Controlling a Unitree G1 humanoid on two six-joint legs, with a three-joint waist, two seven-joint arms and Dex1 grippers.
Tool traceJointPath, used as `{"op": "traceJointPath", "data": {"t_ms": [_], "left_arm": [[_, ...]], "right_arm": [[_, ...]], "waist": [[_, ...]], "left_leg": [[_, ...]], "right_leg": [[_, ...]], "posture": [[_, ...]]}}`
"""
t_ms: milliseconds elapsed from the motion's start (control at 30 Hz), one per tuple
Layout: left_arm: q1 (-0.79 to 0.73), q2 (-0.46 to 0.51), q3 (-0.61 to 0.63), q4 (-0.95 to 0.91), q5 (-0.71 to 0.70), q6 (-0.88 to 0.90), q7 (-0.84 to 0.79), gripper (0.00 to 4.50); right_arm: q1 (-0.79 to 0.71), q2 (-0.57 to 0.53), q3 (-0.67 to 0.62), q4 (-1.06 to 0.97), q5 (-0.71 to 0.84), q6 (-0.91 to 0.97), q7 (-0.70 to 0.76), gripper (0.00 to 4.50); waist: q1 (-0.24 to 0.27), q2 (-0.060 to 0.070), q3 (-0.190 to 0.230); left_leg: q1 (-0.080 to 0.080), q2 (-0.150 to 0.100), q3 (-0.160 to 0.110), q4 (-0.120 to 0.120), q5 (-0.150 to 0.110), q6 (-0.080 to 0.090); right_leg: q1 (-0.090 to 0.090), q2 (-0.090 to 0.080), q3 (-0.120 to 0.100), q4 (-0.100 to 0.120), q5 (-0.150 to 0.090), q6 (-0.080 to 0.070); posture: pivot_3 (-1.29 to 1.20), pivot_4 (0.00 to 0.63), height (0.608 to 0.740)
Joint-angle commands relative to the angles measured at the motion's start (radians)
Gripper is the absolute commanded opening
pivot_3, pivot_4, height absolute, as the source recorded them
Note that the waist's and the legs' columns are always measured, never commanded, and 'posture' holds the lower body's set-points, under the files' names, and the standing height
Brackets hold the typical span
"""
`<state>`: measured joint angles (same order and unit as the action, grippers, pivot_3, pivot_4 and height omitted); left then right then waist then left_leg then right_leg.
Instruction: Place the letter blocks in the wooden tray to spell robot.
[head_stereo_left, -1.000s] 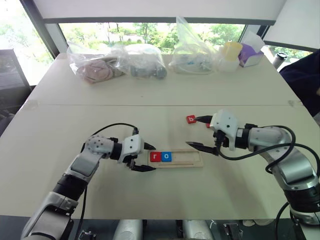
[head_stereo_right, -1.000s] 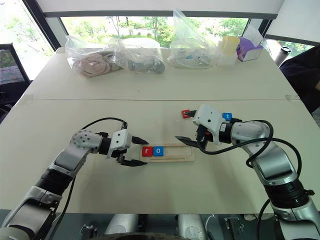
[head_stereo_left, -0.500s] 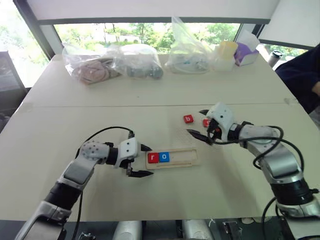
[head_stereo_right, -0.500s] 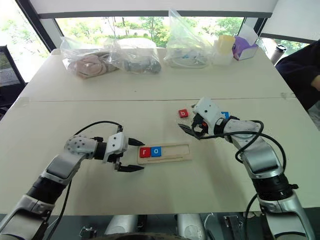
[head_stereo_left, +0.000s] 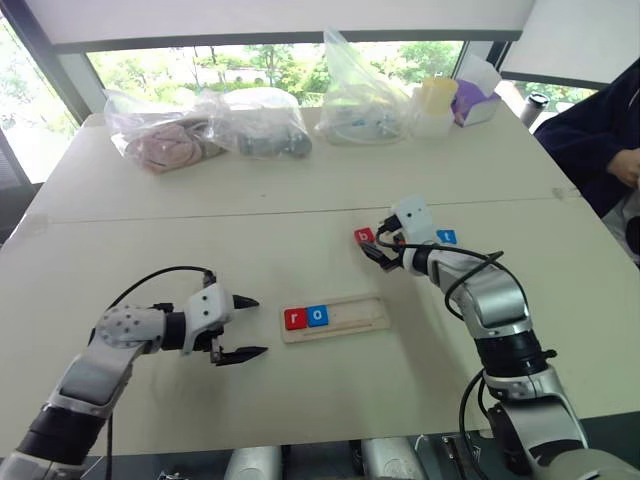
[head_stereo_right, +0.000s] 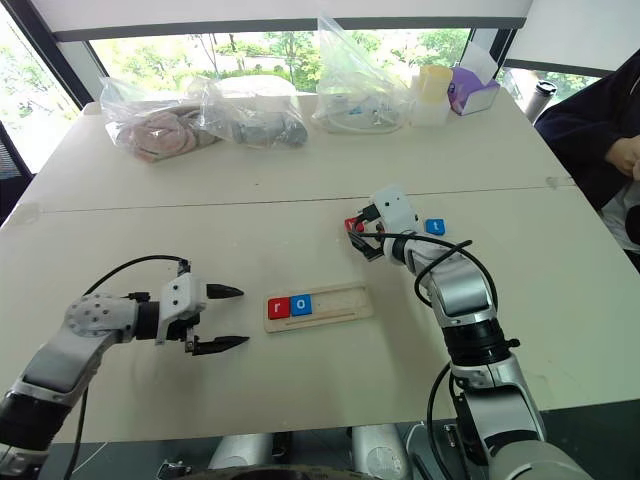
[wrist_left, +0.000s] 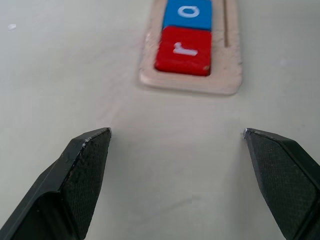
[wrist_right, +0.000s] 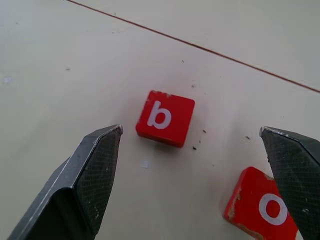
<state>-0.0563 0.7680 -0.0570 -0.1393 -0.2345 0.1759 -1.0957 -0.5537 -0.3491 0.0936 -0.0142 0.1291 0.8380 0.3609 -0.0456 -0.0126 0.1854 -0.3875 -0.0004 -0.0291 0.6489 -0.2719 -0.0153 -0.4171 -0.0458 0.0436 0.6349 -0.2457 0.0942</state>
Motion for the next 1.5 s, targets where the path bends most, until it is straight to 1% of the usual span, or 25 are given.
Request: {"op": "traceJointPath", "data": {"t_ms": [33, 100, 200, 400, 500, 667, 767, 867, 933, 1033, 1133, 1200, 1267, 1367, 1500], "left_arm": [[0.030, 0.011, 0.083, -0.059, -0.046, 0.060, 0.052, 4.45], [0.033, -0.002, 0.102, -0.098, -0.074, 0.095, 0.074, 4.45], [0.045, -0.040, 0.158, -0.212, -0.169, 0.192, 0.137, 4.45], [0.043, -0.059, 0.147, -0.283, -0.174, 0.253, 0.215, 4.45], [0.039, -0.066, 0.145, -0.306, -0.179, 0.273, 0.244, 4.50], [0.032, -0.071, 0.148, -0.329, -0.195, 0.300, 0.269, 4.50], [0.027, -0.072, 0.146, -0.337, -0.204, 0.309, 0.276, 4.50], [0.014, -0.078, 0.134, -0.334, -0.209, 0.310, 0.278, 4.50], [-0.001, -0.086, 0.119, -0.327, -0.207, 0.309, 0.277, 4.50], [-0.017, -0.100, 0.100, -0.312, -0.199, 0.302, 0.272, 4.50], [-0.036, -0.111, 0.083, -0.283, -0.191, 0.284, 0.256, 4.50], [-0.051, -0.113, 0.073, -0.258, -0.187, 0.271, 0.246, 4.50], [-0.066, -0.115, 0.068, -0.238, -0.187, 0.260, 0.235, 4.50], [-0.091, -0.116, 0.062, -0.203, -0.188, 0.240, 0.210, 4.50], [-0.096, -0.102, 0.051, -0.205, -0.199, 0.211, 0.151, 4.50]], "right_arm": [[-0.030, 0.028, 0.018, 0.035, -0.025, -0.024, -0.022, 4.50], [-0.032, 0.038, 0.020, 0.062, -0.026, -0.044, -0.017, 4.50], [-0.040, 0.083, 0.043, 0.105, -0.029, -0.063, -0.017, 4.50], [-0.052, 0.111, 0.054, 0.143, -0.061, -0.037, -0.050, 4.50], [-0.059, 0.124, 0.038, 0.145, -0.063, -0.002, -0.079, 3.62], [-0.073, 0.125, 0.017, 0.143, -0.061, 0.019, -0.097, 1.18], [-0.084, 0.112, 0.022, 0.123, -0.067, 0.021, -0.097, 1.18], [-0.084, 0.053, 0.007, -0.016, -0.066, 0.084, -0.083, 1.18], [-0.056, -0.002, -0.038, -0.154, -0.036, 0.198, -0.068, 1.18], [0.027, -0.070, -0.120, -0.373, 0.015, 0.408, -0.049, 1.18], [0.166, -0.106, -0.213, -0.631, 0.052, 0.657, -0.035, 1.18], [0.237, -0.101, -0.261, -0.747, 0.065, 0.757, -0.036, 1.18], [0.294, -0.080, -0.295, -0.800, 0.074, 0.776, -0.049, 1.18], [0.356, -0.042, -0.332, -0.821, 0.073, 0.776, -0.078, 1.18], [0.381, 0.016, -0.376, -0.815, 0.086, 0.776, -0.109, 1.18]], "waist": [[0.000, 0.000, 0.000], [0.003, 0.000, 0.000], [0.003, 0.000, 0.000], [0.001, -0.001, 0.000], [0.001, -0.001, 0.000], [0.005, -0.001, 0.000], [0.005, -0.001, 0.000], [0.010, 0.000, 0.000], [0.014, 0.000, 0.000], [0.025, 0.000, 0.000], [0.032, -0.001, 0.000], [0.032, 0.000, 0.000], [0.025, 0.000, 0.000], [0.026, -0.001, 0.000], [0.028, -0.001, 0.000]], "left_leg": [[0.000, 0.000, 0.000, 0.000, 0.000, 0.000], [-0.002, 0.000, 0.000, 0.000, 0.000, 0.000], [-0.003, -0.001, 0.000, 0.001, 0.000, 0.000], [-0.003, -0.002, 0.001, 0.001, 0.000, 0.000], [-0.002, -0.002, 0.000, 0.001, 0.000, 0.000], [-0.002, -0.002, 0.000, 0.001, 0.001, -0.001], [-0.002, -0.003, 0.000, 0.001, 0.001, -0.001], [-0.003, -0.003, 0.000, 0.001, 0.001, -0.001], [-0.005, -0.003, 0.000, 0.001, 0.001, -0.001], [-0.005, -0.003, 0.000, 0.000, 0.001, -0.001], [-0.005, -0.003, 0.000, -0.001, 0.001, -0.001], [-0.005, -0.002, -0.001, -0.001, 0.001, -0.001], [-0.005, -0.002, 0.000, 0.000, 0.001, -0.001], [-0.004, -0.002, 0.001, 0.002, 0.001, -0.001], [-0.004, -0.002, 0.002, 0.002, 0.001, -0.001]], "right_leg": [[0.000, 0.000, 0.000, 0.000, 0.000, 0.000], [-0.002, 0.000, 0.000, 0.000, 0.000, 0.000], [-0.003, -0.001, 0.000, 0.000, 0.000, 0.001], [-0.003, -0.001, 0.000, 0.001, 0.001, 0.001], [-0.003, -0.001, 0.000, 0.002, 0.001, 0.000], [-0.003, -0.001, 0.000, 0.002, 0.001, 0.000], [-0.002, -0.001, 0.000, 0.002, 0.001, 0.000], [-0.003, -0.001, 0.000, 0.002, 0.001, 0.000], [-0.004, -0.002, 0.000, 0.002, 0.001, 0.000], [-0.005, -0.002, 0.000, 0.001, 0.001, 0.000], [-0.005, -0.001, 0.000, 0.000, 0.000, 0.000], [-0.005, 0.000, 0.000, 0.000, 0.000, 0.000], [-0.005, 0.001, 0.000, 0.000, 0.000, 0.000], [-0.004, 0.001, 0.002, 0.000, -0.001, -0.004], [-0.003, 0.001, 0.002, 0.000, -0.001, -0.003]], "posture": [[0.00, 0.150, 0.740], [0.00, 0.150, 0.740], [0.00, 0.150, 0.740], [0.00, 0.150, 0.740], [0.00, 0.150, 0.740], [0.00, 0.150, 0.740], [0.00, 0.150, 0.740], [0.00, 0.150, 0.740], [0.00, 0.150, 0.740], [0.00, 0.150, 0.740], [0.00, 0.150, 0.740], [0.00, 0.150, 0.740], [0.00, 0.150, 0.740], [0.00, 0.150, 0.740], [0.00, 0.150, 0.740]]}}
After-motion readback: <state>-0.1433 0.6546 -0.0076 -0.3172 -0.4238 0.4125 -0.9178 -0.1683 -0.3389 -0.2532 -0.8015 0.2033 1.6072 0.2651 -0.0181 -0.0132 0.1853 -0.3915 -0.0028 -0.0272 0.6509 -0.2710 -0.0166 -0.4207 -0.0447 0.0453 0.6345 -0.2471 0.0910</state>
